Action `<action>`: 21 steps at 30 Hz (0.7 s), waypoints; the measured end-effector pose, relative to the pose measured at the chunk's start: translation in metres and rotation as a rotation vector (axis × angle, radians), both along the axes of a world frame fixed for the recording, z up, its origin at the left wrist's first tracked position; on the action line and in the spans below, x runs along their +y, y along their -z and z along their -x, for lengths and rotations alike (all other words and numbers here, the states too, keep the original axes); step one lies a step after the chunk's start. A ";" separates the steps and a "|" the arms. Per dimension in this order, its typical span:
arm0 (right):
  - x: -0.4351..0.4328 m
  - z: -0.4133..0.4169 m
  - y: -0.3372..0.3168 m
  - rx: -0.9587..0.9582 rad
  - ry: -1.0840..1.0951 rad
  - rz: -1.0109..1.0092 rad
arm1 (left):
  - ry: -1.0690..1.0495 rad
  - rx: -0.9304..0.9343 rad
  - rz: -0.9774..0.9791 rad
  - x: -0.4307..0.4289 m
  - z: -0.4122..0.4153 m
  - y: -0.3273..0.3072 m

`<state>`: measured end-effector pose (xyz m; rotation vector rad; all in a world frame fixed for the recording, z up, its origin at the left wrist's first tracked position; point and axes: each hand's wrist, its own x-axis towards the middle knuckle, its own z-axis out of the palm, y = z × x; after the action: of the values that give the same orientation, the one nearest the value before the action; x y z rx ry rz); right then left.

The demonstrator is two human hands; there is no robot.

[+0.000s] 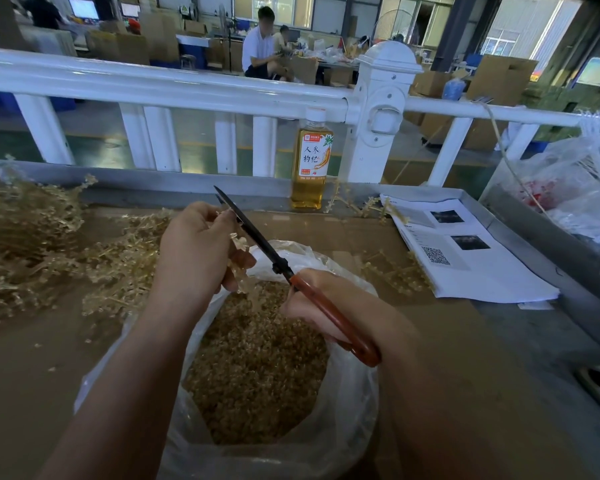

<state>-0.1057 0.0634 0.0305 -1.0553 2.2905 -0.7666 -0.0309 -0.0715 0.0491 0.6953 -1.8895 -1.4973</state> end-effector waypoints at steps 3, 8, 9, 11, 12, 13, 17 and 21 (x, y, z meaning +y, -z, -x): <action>0.004 0.005 0.005 0.015 0.011 -0.009 | -0.030 0.031 0.025 0.001 -0.001 -0.001; -0.012 0.011 0.018 -0.072 0.113 -0.033 | 0.033 0.161 -0.102 0.006 -0.005 -0.005; -0.014 0.011 0.019 -0.087 0.098 -0.038 | 0.059 0.184 -0.135 0.006 -0.005 -0.006; -0.014 0.008 0.017 -0.133 0.090 -0.037 | 0.096 0.215 -0.199 0.005 -0.007 -0.007; -0.013 0.004 0.014 -0.160 0.089 -0.024 | 0.107 0.228 -0.225 0.003 -0.007 -0.008; -0.013 0.001 0.010 -0.185 0.082 -0.001 | 0.118 0.241 -0.247 0.002 -0.007 -0.009; -0.009 -0.013 -0.008 -0.277 0.085 0.048 | 0.151 0.278 -0.286 0.006 -0.007 -0.010; -0.004 -0.024 -0.027 -0.301 0.082 0.074 | 0.158 0.293 -0.269 0.011 -0.007 -0.012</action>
<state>-0.0813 0.0599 0.0575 -0.8179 2.0705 -0.9784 -0.0241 -0.0608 0.0607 0.4201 -1.5687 -1.8644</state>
